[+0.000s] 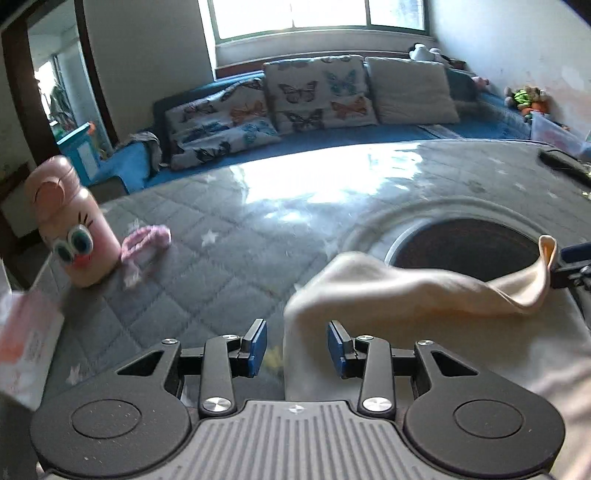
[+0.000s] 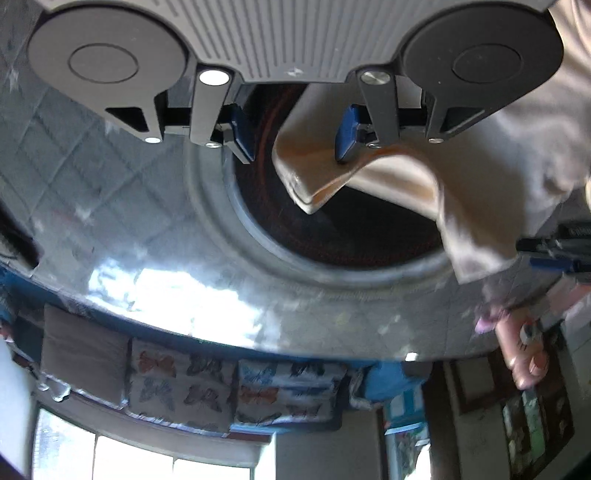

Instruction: Fold clothes

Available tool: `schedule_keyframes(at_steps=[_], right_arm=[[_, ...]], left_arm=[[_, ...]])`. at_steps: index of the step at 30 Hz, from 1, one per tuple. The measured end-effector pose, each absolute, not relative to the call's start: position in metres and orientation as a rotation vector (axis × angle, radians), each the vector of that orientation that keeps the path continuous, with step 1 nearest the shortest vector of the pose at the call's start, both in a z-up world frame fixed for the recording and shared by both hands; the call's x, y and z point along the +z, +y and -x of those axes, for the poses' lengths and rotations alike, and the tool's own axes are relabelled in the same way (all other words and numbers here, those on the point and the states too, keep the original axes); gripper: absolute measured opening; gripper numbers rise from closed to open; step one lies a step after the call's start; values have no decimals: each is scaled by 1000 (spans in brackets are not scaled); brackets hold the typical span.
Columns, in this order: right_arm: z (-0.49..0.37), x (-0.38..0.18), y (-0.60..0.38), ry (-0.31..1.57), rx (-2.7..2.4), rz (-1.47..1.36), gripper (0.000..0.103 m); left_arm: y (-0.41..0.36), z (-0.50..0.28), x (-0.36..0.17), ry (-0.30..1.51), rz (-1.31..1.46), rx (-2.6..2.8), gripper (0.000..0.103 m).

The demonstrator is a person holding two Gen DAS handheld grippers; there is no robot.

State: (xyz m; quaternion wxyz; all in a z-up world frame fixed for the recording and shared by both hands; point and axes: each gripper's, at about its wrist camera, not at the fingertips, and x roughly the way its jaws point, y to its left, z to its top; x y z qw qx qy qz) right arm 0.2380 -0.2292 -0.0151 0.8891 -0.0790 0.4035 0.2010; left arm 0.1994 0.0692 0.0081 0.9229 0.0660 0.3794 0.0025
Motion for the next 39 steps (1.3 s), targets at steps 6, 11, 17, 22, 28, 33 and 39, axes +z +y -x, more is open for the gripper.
schedule_keyframes(at_steps=[6, 11, 17, 22, 28, 33, 39], right_arm=[[-260, -10, -240, 822, 415, 83, 54], [-264, -12, -242, 842, 455, 70, 48], [-262, -17, -235, 849, 509, 86, 46], [-269, -24, -231, 865, 541, 66, 20], [-264, -14, -231, 824, 526, 70, 8], [-269, 8, -240, 752, 472, 51, 4], [-294, 21, -228, 658, 423, 54, 4]], left_arm=[[89, -227, 16, 766, 0, 53, 39], [88, -234, 9, 816, 17, -44, 39], [74, -234, -1, 834, -33, -126, 39], [79, -239, -4, 847, -4, -141, 37], [82, -237, -1, 804, -2, -162, 9], [88, -233, 17, 688, 3, -109, 8], [97, -243, 27, 578, 39, -49, 8]])
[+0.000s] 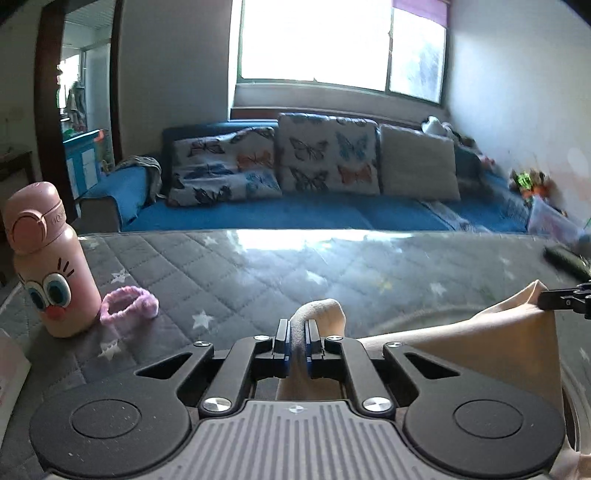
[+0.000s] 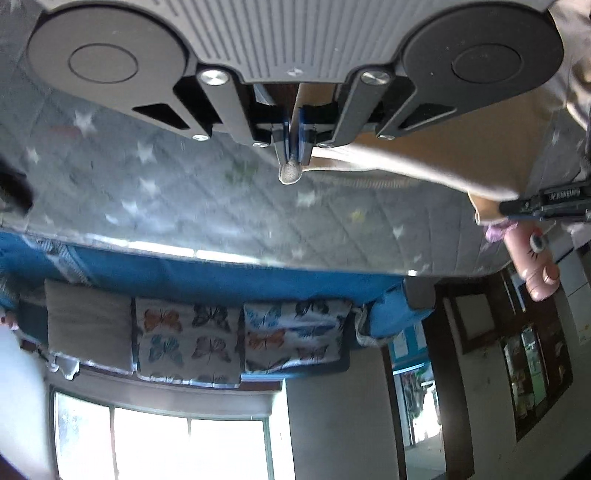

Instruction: Fold clothes

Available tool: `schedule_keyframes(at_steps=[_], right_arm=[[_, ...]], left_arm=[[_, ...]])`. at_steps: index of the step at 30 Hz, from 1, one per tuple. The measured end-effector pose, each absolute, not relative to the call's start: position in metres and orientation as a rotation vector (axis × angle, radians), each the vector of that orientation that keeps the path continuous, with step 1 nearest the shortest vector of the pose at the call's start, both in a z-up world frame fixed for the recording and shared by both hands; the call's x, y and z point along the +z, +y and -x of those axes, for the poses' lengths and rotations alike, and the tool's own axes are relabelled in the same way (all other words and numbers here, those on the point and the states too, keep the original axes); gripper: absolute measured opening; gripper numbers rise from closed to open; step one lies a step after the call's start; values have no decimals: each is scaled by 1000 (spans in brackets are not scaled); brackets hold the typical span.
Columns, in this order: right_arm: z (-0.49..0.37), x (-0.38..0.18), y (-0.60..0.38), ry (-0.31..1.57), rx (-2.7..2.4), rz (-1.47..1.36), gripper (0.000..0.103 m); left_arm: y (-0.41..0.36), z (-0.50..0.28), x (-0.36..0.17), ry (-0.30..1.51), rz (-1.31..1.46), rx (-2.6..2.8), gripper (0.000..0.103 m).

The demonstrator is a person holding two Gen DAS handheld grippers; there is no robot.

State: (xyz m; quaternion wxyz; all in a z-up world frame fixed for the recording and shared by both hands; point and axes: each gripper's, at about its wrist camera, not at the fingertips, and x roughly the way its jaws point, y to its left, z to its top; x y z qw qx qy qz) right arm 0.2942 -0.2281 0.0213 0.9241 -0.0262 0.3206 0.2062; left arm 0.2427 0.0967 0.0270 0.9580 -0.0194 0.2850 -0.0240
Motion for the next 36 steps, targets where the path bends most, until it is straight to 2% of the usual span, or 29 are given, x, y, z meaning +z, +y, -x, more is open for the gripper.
schedule_keyframes(at_steps=[5, 8, 9, 10, 12, 19, 22, 24, 25, 27, 30, 34, 36], right_arm=[[-322, 10, -214, 643, 382, 52, 8], [-332, -2, -211, 684, 365, 57, 11], [-332, -3, -212, 686, 367, 54, 12], [-331, -3, -213, 694, 376, 51, 16], [-333, -4, -214, 713, 383, 50, 25], [-353, -25, -213, 815, 413, -7, 25], [-360, -29, -213, 818, 418, -34, 26], [-362, -30, -212, 820, 432, -40, 23], [-362, -29, -212, 818, 439, -42, 13], [-360, -28, -210, 816, 452, -35, 5], [-348, -21, -206, 757, 450, 16, 4], [-328, -2, -210, 625, 434, 20, 4], [-327, -1, -208, 592, 403, 34, 4]], left_arm=[[96, -267, 13, 603, 5, 46, 14], [108, -274, 9, 634, 33, 68, 31], [110, -273, 10, 634, 34, 64, 41], [112, -273, 11, 634, 33, 61, 46], [114, -275, 11, 642, 36, 47, 46], [108, -285, 0, 703, 39, 13, 46], [113, -294, -2, 714, 98, -4, 51], [113, -299, -3, 718, 113, -15, 47], [111, -301, -3, 720, 112, -28, 31], [107, -303, -3, 725, 111, -67, 7], [100, -292, 2, 672, 58, -60, 2], [107, -271, 20, 543, 55, -21, 2], [112, -273, 20, 536, 70, 5, 2]])
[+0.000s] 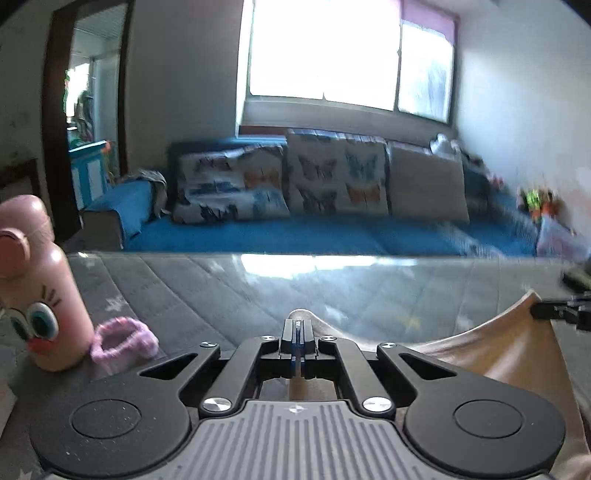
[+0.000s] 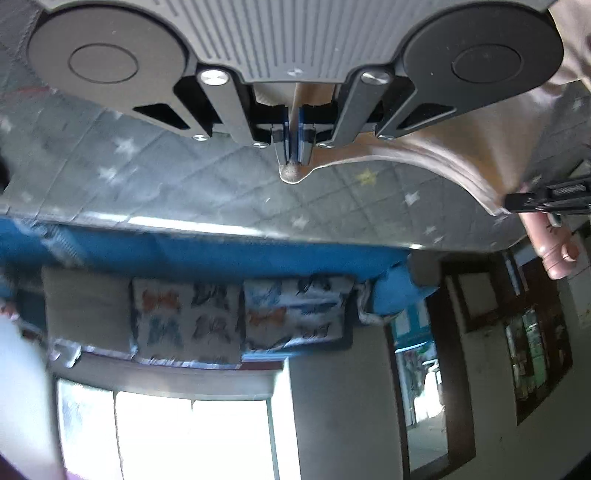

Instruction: Fold clothes

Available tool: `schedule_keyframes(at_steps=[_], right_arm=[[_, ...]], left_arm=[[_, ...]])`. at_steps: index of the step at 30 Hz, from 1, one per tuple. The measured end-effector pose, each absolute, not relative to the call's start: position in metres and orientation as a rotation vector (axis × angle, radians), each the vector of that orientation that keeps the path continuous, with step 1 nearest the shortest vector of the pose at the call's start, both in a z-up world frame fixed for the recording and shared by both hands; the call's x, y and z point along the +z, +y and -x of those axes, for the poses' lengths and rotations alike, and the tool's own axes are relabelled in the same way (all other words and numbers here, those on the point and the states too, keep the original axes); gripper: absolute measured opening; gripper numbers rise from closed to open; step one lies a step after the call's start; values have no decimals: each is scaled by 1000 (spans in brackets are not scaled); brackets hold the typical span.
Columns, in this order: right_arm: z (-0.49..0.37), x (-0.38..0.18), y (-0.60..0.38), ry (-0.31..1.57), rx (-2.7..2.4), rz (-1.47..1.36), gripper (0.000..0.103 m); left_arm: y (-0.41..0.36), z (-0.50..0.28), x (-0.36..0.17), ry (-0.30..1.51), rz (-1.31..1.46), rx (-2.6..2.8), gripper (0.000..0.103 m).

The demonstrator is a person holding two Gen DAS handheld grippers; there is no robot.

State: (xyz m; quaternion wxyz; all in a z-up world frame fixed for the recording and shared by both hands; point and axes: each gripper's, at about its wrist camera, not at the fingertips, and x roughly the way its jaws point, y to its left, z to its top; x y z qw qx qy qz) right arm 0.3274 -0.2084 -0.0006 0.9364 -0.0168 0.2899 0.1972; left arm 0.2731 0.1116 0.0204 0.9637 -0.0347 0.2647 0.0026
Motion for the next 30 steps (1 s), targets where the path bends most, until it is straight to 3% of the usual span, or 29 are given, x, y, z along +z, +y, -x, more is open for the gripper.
schedule_keyframes(at_steps=[5, 6, 7, 9, 18, 30], right_arm=[[-345, -15, -206, 691, 348, 32, 12], [-343, -12, -207, 686, 348, 37, 12], [-341, -9, -207, 687, 354, 45, 13], [-334, -1, -208, 689, 372, 66, 18], [-264, 6, -173, 785, 614, 198, 35], [-142, -17, -133, 830, 836, 417, 41]], left_arm=[[114, -285, 5, 642, 57, 51, 7], [115, -282, 6, 644, 56, 51, 16], [116, -280, 7, 646, 56, 52, 32], [115, -273, 13, 642, 46, 45, 41], [73, -206, 20, 681, -105, -128, 41], [28, -100, -3, 667, -289, -267, 46]])
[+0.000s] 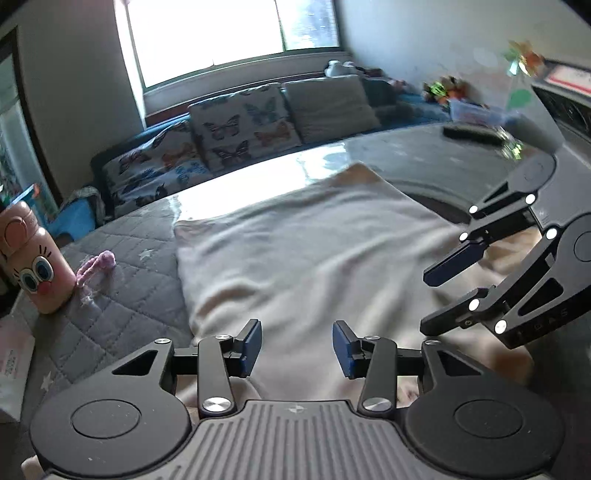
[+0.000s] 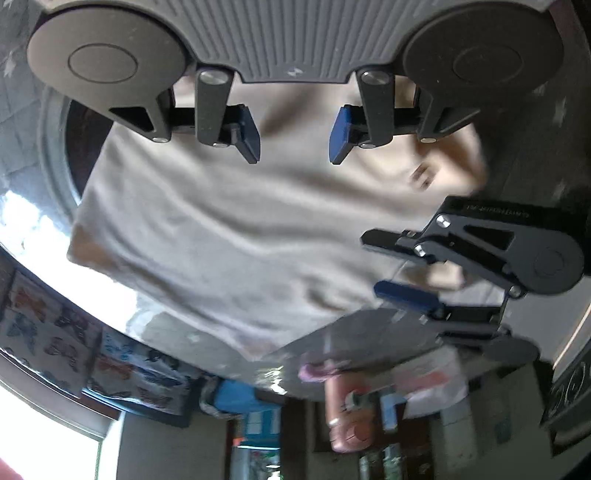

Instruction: Fold clothes

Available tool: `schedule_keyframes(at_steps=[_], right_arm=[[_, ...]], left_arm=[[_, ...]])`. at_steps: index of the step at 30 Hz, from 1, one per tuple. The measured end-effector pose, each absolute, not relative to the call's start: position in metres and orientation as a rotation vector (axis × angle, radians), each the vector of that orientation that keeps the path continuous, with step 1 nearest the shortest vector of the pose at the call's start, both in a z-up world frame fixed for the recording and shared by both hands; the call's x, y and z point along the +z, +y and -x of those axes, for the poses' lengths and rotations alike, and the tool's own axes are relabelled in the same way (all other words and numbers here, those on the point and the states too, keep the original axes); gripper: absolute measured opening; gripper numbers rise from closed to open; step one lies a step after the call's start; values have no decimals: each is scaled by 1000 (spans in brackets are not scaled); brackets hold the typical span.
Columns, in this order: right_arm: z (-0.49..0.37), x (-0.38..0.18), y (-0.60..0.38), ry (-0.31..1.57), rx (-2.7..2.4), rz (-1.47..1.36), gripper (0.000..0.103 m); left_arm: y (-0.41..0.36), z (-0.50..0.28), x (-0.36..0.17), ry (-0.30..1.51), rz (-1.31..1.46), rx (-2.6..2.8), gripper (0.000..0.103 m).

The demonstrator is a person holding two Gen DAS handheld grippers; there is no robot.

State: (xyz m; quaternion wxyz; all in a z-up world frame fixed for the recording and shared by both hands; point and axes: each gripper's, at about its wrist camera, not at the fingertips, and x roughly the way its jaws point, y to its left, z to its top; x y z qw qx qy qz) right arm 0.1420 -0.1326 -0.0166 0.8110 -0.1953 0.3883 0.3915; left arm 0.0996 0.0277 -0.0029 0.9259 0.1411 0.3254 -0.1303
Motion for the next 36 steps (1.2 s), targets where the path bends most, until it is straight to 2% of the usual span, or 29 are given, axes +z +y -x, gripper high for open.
schedule_keyframes(at_steps=[3, 9, 20, 28, 36], right_arm=[[-119, -16, -137, 778, 823, 458, 41], [-103, -9, -151, 794, 837, 462, 41], [-99, -9, -160, 790, 814, 315, 42], [-83, 19, -243, 771, 614, 150, 42], [-89, 19, -338, 819, 355, -85, 41]], left_arm=[[24, -81, -8, 673, -289, -296, 46], [24, -59, -14, 675, -288, -310, 47], [19, -77, 6, 646, -187, -289, 48], [-17, -86, 4, 645, -178, -374, 51], [-47, -85, -10, 675, -206, -437, 53]])
